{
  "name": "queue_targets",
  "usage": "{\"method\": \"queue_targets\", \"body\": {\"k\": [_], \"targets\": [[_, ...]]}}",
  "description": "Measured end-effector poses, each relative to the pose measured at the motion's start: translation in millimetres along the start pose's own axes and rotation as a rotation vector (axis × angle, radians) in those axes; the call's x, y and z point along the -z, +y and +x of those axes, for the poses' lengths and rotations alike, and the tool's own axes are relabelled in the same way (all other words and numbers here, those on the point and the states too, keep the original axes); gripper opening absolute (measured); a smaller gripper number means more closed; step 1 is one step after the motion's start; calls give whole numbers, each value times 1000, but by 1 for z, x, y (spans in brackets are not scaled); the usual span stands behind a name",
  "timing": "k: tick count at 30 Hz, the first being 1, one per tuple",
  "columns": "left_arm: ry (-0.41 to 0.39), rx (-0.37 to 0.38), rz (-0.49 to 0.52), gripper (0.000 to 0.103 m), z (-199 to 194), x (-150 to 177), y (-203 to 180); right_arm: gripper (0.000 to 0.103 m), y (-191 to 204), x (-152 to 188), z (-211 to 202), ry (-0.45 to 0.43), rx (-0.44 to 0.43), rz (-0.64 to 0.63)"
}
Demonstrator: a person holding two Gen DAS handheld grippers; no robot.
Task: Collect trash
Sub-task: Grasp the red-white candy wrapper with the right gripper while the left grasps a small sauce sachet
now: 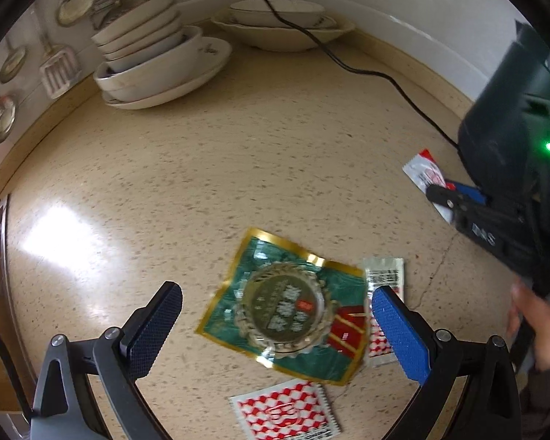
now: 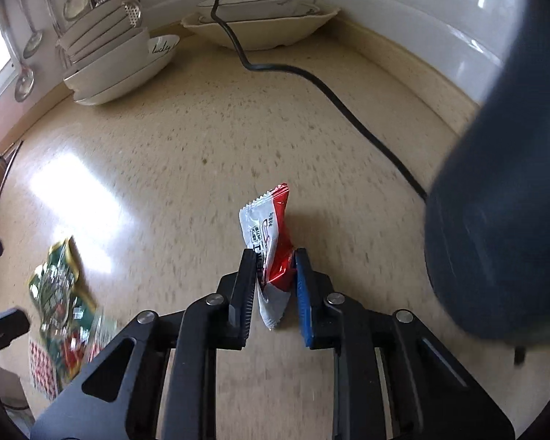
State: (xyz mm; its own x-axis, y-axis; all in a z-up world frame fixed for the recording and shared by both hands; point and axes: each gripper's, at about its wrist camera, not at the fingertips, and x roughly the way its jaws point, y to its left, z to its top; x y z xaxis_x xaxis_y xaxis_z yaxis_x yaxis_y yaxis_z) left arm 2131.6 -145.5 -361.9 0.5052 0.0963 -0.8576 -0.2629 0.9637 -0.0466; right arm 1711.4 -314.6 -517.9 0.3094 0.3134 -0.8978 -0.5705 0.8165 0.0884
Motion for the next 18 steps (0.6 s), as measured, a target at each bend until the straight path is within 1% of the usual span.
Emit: {"method": "queue_targets", "body": {"k": [3,4,6,7,9,10,13,14,15,16,17,18], "targets": [[9,16,26,102,7,1,-15,19,-8,23,-20,-11,-11,72],[13,19,42,101,12,2,-22,19,-9,27,-23,-8,-14,88],[19,12,78,98,21,3,-34,19,-15,44,-35,-14,-14,139],[30,2,100,90,28,4,-41,19,-15,47,-37,-9,-13,150],[55,17,121,80,37,6,-48,19,-19,60,-43,-11,-10,183],[47,7,135,79,39,8,-53,19,-23,64,-46,-8,-16,202],[29,11,164,68,39,9,-60,19,-27,73,-50,-12,-19,234],[23,9,174,66,39,9,-62,19,-28,76,-53,-15,-16,242],[18,2,187,60,39,10,-64,19,-28,78,-54,-18,-16,244],[3,-9,207,46,39,12,-65,19,-28,80,-57,-19,-21,251],[-19,-6,216,38,38,13,-65,19,-28,81,-60,-25,-23,257],[-32,-12,213,23,38,13,-63,19,-27,82,-62,-30,-23,260]]}}
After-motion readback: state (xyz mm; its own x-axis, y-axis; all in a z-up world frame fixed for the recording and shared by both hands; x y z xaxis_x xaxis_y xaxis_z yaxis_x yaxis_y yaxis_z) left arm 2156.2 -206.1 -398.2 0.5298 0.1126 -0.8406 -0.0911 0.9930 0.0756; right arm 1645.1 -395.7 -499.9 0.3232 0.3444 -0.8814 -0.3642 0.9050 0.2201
